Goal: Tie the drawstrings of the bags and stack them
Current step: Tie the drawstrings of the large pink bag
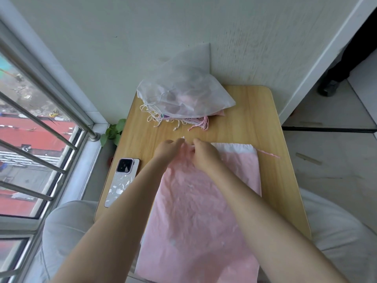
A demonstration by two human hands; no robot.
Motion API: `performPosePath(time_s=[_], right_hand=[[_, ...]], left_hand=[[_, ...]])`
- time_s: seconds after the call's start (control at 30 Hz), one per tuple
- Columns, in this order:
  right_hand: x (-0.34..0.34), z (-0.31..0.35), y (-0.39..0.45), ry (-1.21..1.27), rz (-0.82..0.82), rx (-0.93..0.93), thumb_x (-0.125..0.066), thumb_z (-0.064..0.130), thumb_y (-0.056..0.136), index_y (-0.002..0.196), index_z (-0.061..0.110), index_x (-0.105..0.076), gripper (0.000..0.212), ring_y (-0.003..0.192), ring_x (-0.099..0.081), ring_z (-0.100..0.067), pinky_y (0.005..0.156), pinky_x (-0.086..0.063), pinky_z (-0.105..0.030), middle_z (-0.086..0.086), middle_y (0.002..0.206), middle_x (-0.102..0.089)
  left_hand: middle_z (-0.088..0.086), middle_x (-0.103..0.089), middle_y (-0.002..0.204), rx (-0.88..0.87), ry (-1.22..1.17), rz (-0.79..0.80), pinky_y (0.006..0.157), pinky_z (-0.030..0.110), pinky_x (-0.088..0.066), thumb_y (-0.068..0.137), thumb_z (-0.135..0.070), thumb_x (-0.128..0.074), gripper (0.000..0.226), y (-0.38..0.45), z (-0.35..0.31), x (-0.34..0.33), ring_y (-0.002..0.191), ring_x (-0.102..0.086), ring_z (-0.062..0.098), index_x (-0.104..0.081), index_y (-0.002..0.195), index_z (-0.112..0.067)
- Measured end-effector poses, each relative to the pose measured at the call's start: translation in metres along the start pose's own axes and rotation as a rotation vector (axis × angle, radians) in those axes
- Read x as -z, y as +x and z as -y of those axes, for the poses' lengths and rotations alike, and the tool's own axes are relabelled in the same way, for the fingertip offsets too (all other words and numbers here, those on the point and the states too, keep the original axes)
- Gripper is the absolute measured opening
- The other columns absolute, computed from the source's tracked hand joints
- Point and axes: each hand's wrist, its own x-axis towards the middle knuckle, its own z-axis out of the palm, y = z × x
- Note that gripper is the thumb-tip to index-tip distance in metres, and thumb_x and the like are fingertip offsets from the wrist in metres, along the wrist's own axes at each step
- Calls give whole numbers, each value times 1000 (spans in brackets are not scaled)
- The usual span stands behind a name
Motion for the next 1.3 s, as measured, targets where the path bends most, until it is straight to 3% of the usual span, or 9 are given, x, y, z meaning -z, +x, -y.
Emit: performPosePath(time_s=[0.1,0.27,0.43,0.6,0.77,0.87,0.97,1.1,1.3], right_hand=[[3,13,-5,97,95,92,-44,17,96,122,22,-49,28,96,-64,-32,82,-53,-42,-8,108,-68],[16,22,-7,325,79,130,-39,8,91,134,33,-46,51,84,-62,-25,74,-53,-34,-7,100,-67],[40,-6,6,296,-472,-277,-48,10,89,106,6,-58,20,103,-55,-34,81,-44,-40,-14,107,-62],[51,-39,20,348,-149,-704,-42,32,93,121,1,-57,45,123,-48,-39,105,-33,-45,-21,128,-56],[60,-40,27,588,-93,-695,-33,41,99,110,-1,-60,52,110,-58,-35,101,-44,-41,-16,113,-62],[63,-38,27,816,-16,-753,-40,49,97,103,14,-52,38,94,-53,-24,80,-42,-31,-6,100,-52],[59,-44,28,995,-63,-810,-57,32,88,87,13,-56,19,71,-47,-20,60,-38,-26,-4,86,-52],[59,-55,32,1268,-222,-826,-52,17,92,96,16,-72,20,68,-58,-16,59,-45,-26,2,79,-67],[64,-67,27,1854,-385,-829,-28,10,103,79,2,-56,38,71,-59,-22,68,-51,-31,-13,82,-60]], left_hand=[[1,-64,78,31,-116,-51,74,34,-47,86,-58,-59,45,-4,3,13,76,-60,21,-68,89,-14],[2,-54,61,84,-245,-179,57,24,-41,86,-26,-66,16,-4,13,30,59,-49,21,-72,79,-12],[1,-59,64,100,-370,-251,67,28,-48,88,-26,-70,13,-6,19,42,61,-52,18,-71,76,-21],[1,-61,68,63,-392,-253,68,29,-48,88,-28,-70,12,-3,20,43,67,-54,18,-70,76,-26],[-1,-61,71,64,-423,-308,66,28,-47,90,-28,-67,11,0,24,43,70,-55,19,-74,93,-20],[-3,-63,76,85,-441,-343,69,28,-48,91,-28,-66,10,3,25,45,73,-57,18,-73,94,-20],[-2,-62,76,89,-463,-339,64,26,-47,92,-27,-64,14,1,24,46,69,-56,16,-73,96,-18],[-1,-59,78,267,-625,-328,61,27,-43,95,-31,-51,28,7,25,52,72,-52,18,-71,79,-22],[6,-71,80,356,-1183,-260,80,29,-54,102,-20,-44,32,23,36,63,74,-66,17,-62,76,-12]])
